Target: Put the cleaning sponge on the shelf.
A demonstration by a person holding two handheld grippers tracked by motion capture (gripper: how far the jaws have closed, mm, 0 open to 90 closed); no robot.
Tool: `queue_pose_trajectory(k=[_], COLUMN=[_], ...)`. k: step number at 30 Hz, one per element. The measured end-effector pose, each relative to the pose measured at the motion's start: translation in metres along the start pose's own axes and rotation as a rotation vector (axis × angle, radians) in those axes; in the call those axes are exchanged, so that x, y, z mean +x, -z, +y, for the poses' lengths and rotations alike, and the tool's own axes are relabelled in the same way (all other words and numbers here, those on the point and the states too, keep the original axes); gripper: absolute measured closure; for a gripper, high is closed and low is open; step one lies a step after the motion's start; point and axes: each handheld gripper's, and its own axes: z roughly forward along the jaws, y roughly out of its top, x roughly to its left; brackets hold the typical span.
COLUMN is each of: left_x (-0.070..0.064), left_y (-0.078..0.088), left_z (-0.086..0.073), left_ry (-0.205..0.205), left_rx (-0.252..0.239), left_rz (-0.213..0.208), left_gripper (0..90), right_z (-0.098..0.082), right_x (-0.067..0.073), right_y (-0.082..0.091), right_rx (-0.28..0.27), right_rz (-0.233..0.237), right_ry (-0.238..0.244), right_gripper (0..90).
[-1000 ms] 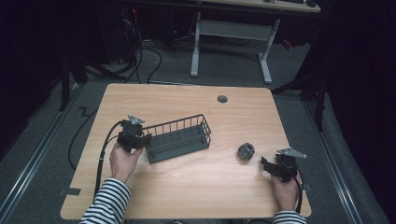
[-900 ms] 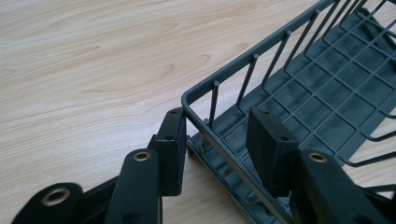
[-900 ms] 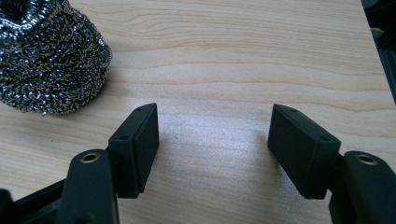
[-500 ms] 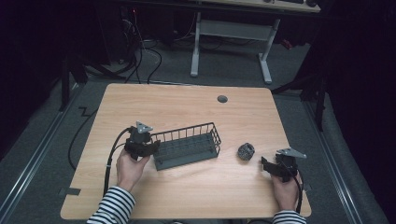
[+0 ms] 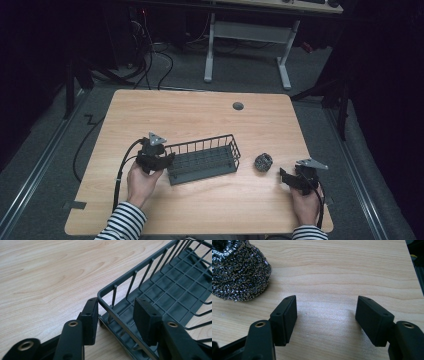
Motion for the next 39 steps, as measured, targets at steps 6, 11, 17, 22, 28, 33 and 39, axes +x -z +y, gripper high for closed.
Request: queue_pose_trajectory(k=[6, 11, 17, 22, 28, 33, 39], left_x=[0.003, 0.006, 0.012, 0.019, 0.031, 0.041, 0.05], left_y=[0.004, 0.013, 0.026, 0.036, 0.048, 0.058, 0.067], left_z=[0.001, 0.005, 0.006, 0.003, -0.004, -0.014, -0.024], left_ry=[0.023, 0.031, 0.043, 0.046, 0.069, 0.092, 0.111], left_rx=[-0.02, -0.053, -0.086, -0.104, -0.131, -0.146, -0.162], left_rz=[-0.013, -0.013, -0.016, -0.01, -0.01, 0.002, 0.022], left_gripper=[45.4, 35.9, 33.3, 33.1, 32.7, 32.0, 32.0], right_z=[0.0, 0.0, 0.0, 0.0, 0.0, 0.0, 0.0], right_x=[0.0, 0.0, 0.0, 0.0, 0.0, 0.0, 0.0], right_y=[0.0, 0.0, 0.0, 0.0, 0.0, 0.0, 0.0], right_rx=[0.0, 0.0, 0.0, 0.0, 0.0, 0.0, 0.0], right_rz=[0.0, 0.0, 0.0, 0.0, 0.0, 0.0, 0.0], right_ry=[0.0, 0.0, 0.0, 0.0, 0.0, 0.0, 0.0], right_gripper=[34.1, 34.0, 34.0, 34.1, 34.1, 34.0, 34.0])
